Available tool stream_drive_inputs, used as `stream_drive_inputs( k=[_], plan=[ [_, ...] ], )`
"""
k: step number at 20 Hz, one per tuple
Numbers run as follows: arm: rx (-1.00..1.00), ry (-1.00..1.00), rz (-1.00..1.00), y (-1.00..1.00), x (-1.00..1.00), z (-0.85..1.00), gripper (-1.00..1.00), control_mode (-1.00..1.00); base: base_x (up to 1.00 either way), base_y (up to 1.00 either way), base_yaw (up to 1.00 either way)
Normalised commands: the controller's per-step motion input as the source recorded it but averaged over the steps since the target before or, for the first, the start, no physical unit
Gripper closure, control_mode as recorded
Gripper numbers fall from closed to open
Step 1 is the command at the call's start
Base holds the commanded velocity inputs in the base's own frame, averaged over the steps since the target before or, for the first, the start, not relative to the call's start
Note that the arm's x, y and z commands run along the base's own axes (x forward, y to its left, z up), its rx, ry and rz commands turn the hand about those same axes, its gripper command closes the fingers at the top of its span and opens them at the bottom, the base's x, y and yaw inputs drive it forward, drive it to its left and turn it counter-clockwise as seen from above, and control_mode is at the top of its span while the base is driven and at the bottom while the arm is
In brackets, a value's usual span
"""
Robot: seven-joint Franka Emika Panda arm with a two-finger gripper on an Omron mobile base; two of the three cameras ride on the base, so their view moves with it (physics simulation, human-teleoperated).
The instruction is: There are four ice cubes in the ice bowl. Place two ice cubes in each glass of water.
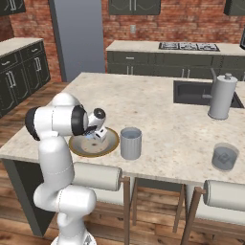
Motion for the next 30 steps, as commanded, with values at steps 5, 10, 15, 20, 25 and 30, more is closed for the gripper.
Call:
stream_drive_inputs(
  k=[5, 10, 15, 20, 25, 30],
  plan=[
    [0.00, 0.00, 0.00, 0.00, 0.00, 0.00, 1.00, -1.00, 0.00, 0.00, 0.00],
    [0.00, 0.00, 0.00, 0.00, -0.42, 0.36, 1.00, -1.00, 0.00, 0.00, 0.00],
    [0.00, 0.00, 0.00, -0.07, -1.00, 0.97, 1.00, -1.00, 0.00, 0.00, 0.00],
    [0.00, 0.01, -0.03, -0.26, -0.66, 1.00, 1.00, -1.00, 0.00, 0.00, 0.00],
    [0.00, 0.15, -0.08, -0.28, -0.01, 1.00, 1.00, -1.00, 0.00, 0.00, 0.00],
    [0.01, 0.25, -0.08, -0.30, -0.26, 0.98, 1.00, -1.00, 0.00, 0.00, 0.00]
  ],
)
